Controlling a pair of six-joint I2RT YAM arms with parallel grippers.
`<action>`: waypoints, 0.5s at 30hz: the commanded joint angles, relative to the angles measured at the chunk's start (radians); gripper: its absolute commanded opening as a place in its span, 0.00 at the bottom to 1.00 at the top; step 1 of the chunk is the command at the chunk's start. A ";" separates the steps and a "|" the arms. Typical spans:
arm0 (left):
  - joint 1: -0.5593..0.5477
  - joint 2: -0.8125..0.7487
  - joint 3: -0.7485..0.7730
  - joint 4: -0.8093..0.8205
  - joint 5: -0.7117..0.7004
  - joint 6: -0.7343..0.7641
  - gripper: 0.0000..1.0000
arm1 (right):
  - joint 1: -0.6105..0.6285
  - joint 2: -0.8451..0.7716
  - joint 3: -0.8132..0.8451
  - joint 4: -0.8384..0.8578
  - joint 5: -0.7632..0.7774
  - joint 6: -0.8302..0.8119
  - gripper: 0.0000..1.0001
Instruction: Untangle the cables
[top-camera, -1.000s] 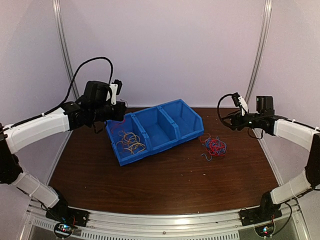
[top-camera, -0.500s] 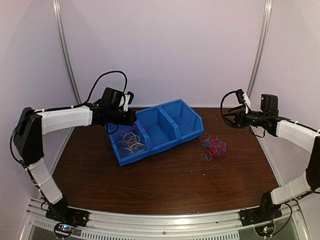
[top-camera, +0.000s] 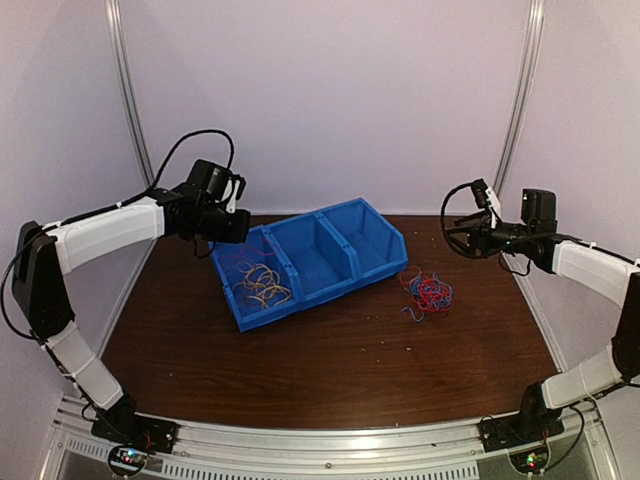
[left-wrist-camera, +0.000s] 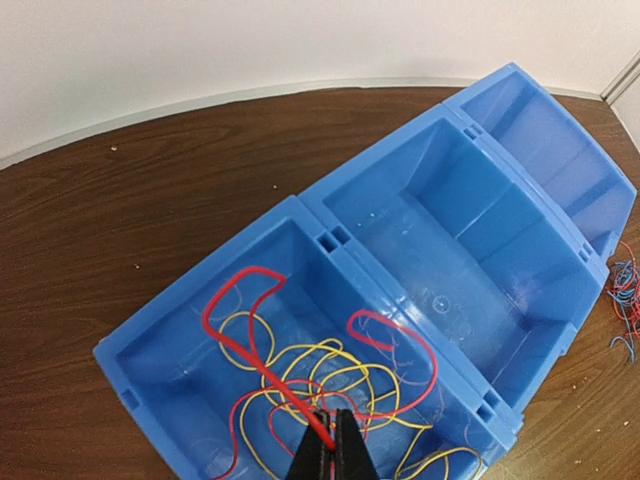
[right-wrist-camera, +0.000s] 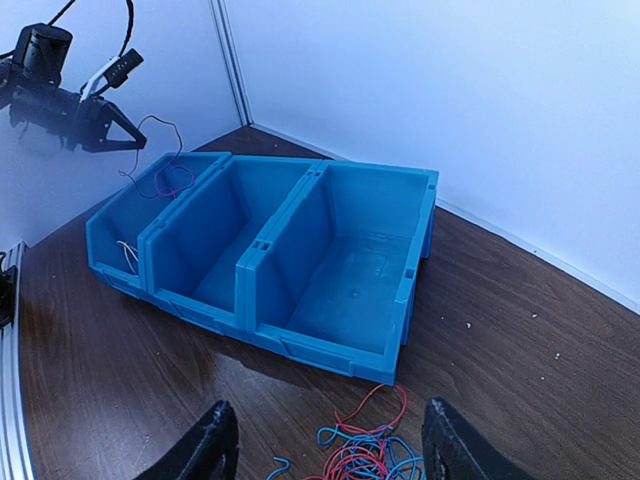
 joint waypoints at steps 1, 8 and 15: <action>0.001 -0.104 -0.072 0.011 -0.044 0.005 0.00 | -0.001 -0.006 -0.007 0.018 -0.024 -0.013 0.63; 0.001 -0.055 -0.044 -0.042 -0.003 0.005 0.00 | -0.001 0.010 -0.007 0.019 -0.034 -0.006 0.63; 0.001 0.041 -0.003 -0.062 0.041 0.015 0.00 | -0.001 0.007 -0.005 0.013 -0.032 -0.005 0.63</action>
